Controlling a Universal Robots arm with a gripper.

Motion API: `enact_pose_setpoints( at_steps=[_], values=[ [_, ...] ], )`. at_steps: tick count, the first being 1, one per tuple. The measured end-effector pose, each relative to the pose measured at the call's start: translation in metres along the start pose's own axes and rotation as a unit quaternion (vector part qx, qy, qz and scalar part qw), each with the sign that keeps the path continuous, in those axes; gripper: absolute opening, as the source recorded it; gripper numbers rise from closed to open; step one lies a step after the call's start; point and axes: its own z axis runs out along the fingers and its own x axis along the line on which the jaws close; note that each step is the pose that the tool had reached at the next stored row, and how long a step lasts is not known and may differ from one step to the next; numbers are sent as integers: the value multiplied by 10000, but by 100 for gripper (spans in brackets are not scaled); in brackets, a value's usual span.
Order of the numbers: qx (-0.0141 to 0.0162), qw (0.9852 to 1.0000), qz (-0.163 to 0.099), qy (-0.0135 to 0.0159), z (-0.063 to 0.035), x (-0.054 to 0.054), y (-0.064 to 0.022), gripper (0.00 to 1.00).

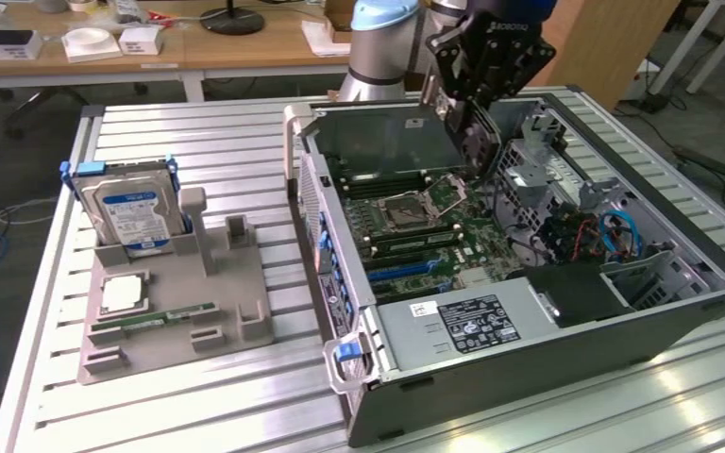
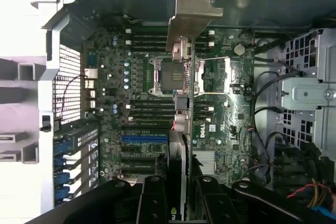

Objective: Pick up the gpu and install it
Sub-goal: 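Pick up the gpu and move the gpu toward the slot, then insert the gpu into the slot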

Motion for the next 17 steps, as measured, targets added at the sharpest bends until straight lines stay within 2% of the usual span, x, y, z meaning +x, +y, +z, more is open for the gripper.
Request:
enact_pose_setpoints(
  at_steps=[9,17],
  values=[
    [0,10000,-44,2,-2,-185,1,27],
    [0,10000,-47,2,-2,-187,1,27]
  ],
)
